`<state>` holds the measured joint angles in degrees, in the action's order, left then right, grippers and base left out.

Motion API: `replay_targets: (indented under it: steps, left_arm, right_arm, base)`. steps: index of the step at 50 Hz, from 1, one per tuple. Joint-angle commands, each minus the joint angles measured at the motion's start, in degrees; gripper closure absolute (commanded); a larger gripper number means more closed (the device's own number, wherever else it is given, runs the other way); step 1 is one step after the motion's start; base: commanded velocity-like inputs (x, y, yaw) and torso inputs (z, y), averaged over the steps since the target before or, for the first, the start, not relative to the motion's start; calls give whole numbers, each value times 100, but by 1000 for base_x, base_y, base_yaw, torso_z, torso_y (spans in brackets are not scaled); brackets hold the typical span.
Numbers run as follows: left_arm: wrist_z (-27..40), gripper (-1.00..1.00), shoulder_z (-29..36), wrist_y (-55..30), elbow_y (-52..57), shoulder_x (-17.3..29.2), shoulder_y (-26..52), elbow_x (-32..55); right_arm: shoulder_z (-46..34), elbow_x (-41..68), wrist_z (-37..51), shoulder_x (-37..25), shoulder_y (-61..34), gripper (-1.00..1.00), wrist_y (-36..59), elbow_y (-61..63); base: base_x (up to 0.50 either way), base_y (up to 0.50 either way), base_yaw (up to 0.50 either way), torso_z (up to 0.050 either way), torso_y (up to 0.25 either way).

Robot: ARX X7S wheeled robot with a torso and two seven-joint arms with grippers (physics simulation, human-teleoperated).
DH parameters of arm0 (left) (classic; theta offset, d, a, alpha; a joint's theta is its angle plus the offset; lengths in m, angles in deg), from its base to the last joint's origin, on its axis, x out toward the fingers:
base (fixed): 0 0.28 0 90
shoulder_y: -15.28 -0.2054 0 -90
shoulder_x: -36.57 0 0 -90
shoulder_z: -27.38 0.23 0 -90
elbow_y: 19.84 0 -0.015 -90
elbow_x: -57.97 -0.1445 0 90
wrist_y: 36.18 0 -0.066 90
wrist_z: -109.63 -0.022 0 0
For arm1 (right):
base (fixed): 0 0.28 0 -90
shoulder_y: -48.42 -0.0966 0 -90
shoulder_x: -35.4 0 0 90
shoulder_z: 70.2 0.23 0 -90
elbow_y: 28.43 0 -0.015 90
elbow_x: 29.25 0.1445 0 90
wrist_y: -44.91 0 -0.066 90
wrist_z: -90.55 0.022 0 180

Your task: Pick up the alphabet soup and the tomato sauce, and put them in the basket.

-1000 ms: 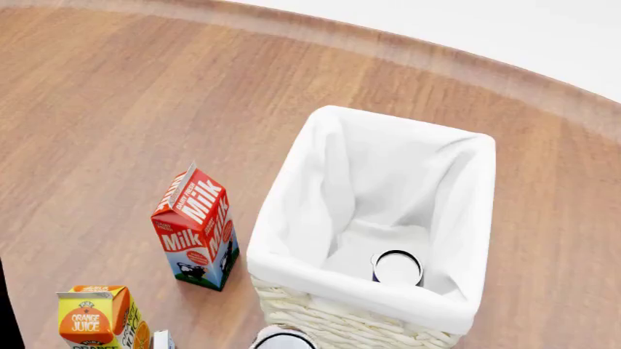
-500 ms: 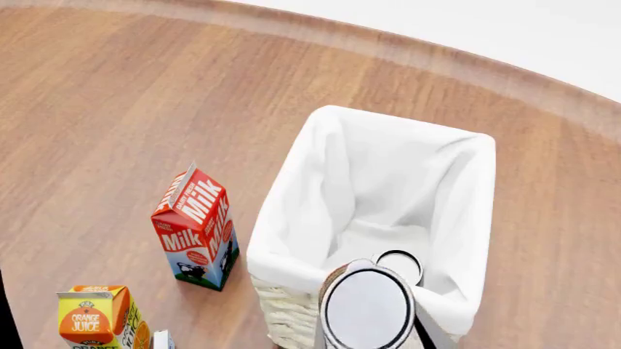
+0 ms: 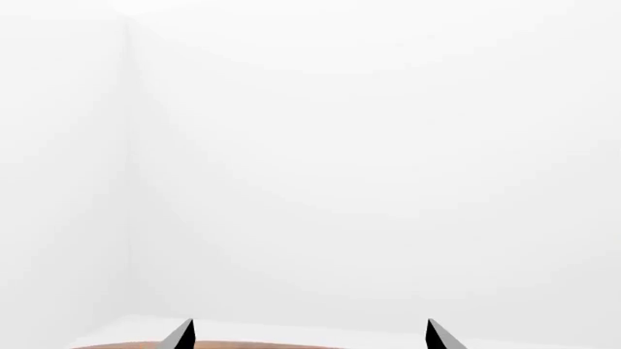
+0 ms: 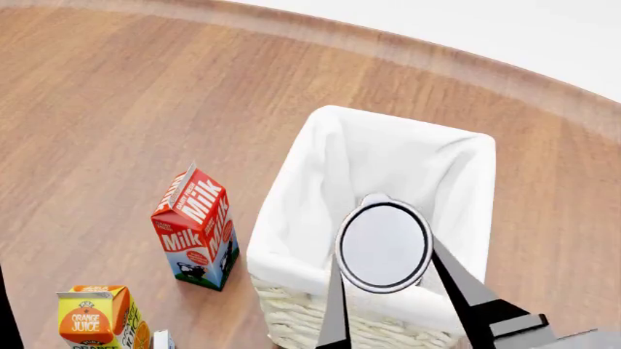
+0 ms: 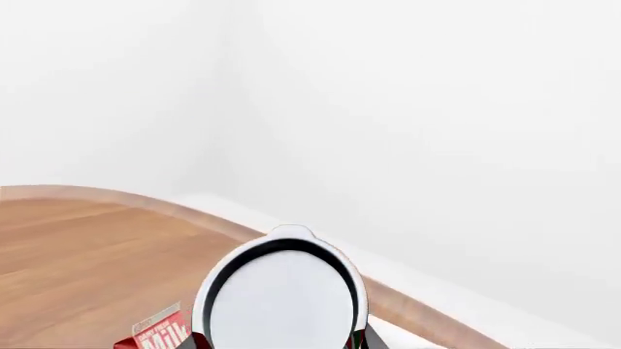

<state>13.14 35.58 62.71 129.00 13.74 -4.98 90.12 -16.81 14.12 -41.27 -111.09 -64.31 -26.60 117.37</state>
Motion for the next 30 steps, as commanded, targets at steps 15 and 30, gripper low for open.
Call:
replay_targets:
  steps: [15, 30]
  left_arm:
    - [-5, -100, 12, 50, -20, 35, -12, -12]
    - [-24, -100, -6, 103, -75, 81, -34, 4]
  right_arm:
    - [475, 1343, -503, -40, -1403, 100, 689, -847]
    - [492, 1688, -956, 36, -2044, 100, 1070, -1606]
  base:
    - [0, 0, 0, 0, 1]
    - [0, 0, 0, 0, 0]
